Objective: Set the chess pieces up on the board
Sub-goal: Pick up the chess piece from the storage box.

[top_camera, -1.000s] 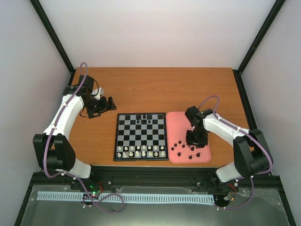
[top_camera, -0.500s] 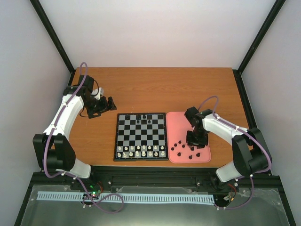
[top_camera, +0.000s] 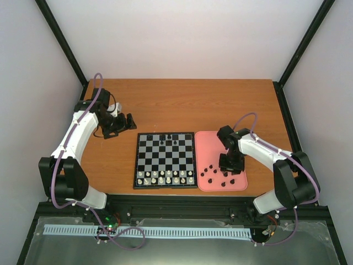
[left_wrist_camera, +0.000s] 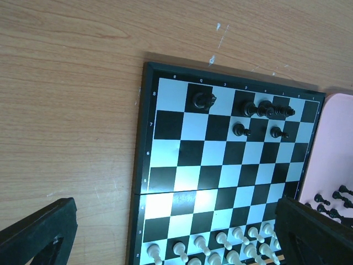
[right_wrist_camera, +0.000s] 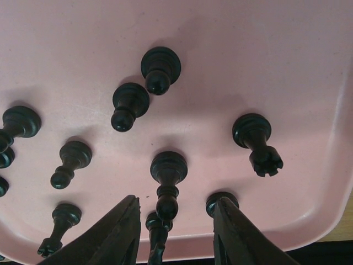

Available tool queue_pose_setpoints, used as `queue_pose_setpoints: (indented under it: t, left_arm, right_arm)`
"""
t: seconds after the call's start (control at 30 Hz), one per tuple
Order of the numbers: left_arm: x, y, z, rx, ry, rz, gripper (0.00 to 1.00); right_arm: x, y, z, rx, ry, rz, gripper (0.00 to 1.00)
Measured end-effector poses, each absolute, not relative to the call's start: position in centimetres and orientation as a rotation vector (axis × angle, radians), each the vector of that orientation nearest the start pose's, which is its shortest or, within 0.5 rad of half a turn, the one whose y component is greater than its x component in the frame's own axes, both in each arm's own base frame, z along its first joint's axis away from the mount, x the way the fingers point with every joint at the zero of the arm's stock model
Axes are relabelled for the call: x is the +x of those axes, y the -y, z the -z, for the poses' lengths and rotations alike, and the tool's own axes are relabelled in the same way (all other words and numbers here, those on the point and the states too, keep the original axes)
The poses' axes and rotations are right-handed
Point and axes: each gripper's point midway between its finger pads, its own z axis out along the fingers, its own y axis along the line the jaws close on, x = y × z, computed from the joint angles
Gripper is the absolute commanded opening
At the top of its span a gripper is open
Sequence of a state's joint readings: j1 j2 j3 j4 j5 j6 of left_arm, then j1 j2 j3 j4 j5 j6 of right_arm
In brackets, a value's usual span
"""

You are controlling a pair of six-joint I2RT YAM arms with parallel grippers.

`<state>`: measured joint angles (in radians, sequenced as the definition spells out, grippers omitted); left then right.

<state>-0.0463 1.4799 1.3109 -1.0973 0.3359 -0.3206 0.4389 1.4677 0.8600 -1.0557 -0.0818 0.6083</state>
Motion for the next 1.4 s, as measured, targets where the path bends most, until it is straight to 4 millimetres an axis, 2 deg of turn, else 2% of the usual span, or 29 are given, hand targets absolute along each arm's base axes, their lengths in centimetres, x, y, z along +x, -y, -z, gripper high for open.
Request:
queue_pose_setpoints:
  t: [0.2, 1.1, 1.4]
  left_arm:
    - [31.5, 7.1, -16.8, -0.317, -2.839, 0.555, 1.0]
    - [31.6, 6.9, -16.8, -0.32, -2.839, 0.539, 1.0]
    - [31.6, 6.9, -16.8, -0.321, -2.839, 0.536, 1.0]
  right_arm:
    - [18.0, -9.9, -4.1, 0.283, -3.25, -0.033, 0.32]
    - [18.1, -10.1, -4.1, 0.254, -3.25, -0.053, 0.29]
    - [17.8, -10.1, -3.1, 0.249, -3.274, -0.039, 0.26]
